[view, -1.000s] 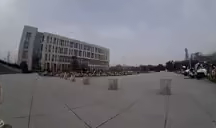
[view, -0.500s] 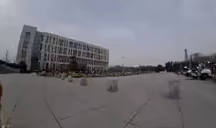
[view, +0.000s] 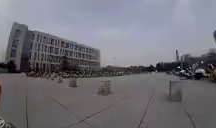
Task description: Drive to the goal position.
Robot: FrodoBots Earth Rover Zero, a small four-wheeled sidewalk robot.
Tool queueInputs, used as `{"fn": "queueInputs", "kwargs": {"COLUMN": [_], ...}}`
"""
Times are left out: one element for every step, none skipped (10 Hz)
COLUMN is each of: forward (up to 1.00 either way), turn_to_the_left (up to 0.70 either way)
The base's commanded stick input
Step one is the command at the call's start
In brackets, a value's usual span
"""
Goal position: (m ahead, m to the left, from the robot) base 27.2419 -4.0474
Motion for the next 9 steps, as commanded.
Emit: {"fn": "queueInputs", "kwargs": {"forward": [0.85, 0.85, 0.85, 0.85, 0.85, 0.85, 0.85, 0.85, 0.85], "turn_to_the_left": [0.00, 0.00, 0.00, 0.00, 0.00, 0.00, 0.00, 0.00, 0.00]}}
